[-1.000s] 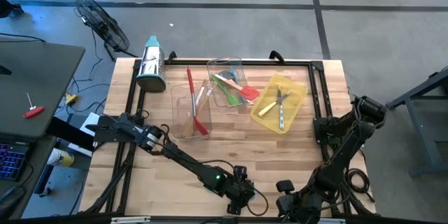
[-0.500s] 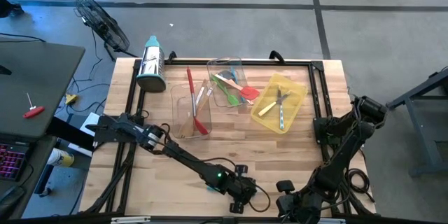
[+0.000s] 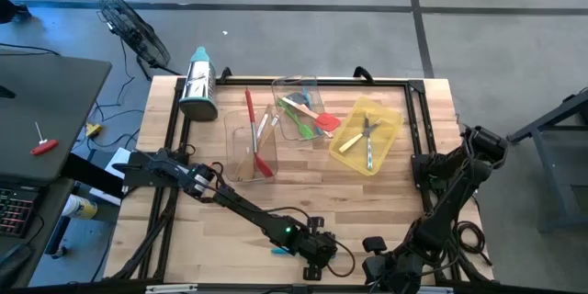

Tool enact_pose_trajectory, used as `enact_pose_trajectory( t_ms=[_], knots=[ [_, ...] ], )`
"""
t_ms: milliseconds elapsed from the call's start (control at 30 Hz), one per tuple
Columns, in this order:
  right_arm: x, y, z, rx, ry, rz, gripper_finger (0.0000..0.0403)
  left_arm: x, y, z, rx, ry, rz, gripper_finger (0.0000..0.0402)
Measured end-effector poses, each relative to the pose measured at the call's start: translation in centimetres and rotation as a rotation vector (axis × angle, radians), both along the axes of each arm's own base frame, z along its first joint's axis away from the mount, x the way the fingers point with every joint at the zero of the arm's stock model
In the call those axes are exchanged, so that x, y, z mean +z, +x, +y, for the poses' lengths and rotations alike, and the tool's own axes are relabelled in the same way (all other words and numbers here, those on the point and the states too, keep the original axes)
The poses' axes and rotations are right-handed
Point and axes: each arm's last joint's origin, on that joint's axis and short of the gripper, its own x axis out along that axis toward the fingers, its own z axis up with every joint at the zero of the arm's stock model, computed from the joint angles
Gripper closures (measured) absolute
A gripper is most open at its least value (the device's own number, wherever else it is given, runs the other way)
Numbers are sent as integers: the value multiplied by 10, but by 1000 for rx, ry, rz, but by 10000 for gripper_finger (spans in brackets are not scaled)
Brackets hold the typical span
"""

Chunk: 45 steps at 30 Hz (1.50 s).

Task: Pick & Place Kitchen Items
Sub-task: Put the blue spatula into the top right transparent bin

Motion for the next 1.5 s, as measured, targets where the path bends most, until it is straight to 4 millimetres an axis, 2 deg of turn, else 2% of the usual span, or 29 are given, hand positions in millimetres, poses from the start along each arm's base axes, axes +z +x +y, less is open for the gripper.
enact_pose_trajectory(
  t_ms=[233, 533, 667, 767, 1033, 1133, 1300, 1500],
  knots=[
    [0, 1, -1, -23, -12, -18, 357, -1, 1, -1, 15, -17, -10, 321],
    [-7, 0, -13, -322, -68, 41, 357, 13, 0, 0, 42, 1, -35, 335],
    [-15, 3, -14, -387, -81, 70, 350, 15, -1, 1, 62, 17, -37, 369],
    [-23, 7, -15, -391, -92, 103, 323, 15, -1, 1, 67, 21, -40, 385],
    [-26, 15, -18, -414, -93, 96, 208, 15, -2, -2, 51, 19, -37, 387],
    [-29, 21, -22, -433, -99, 93, 177, 15, -2, -2, 51, 19, -36, 387],
    [-54, 36, -34, -479, -135, 125, 147, 15, -2, -2, 51, 19, -36, 387],
    [-77, 45, -41, -440, -218, 102, 135, 15, -2, -2, 51, 20, -37, 387]
  ],
)
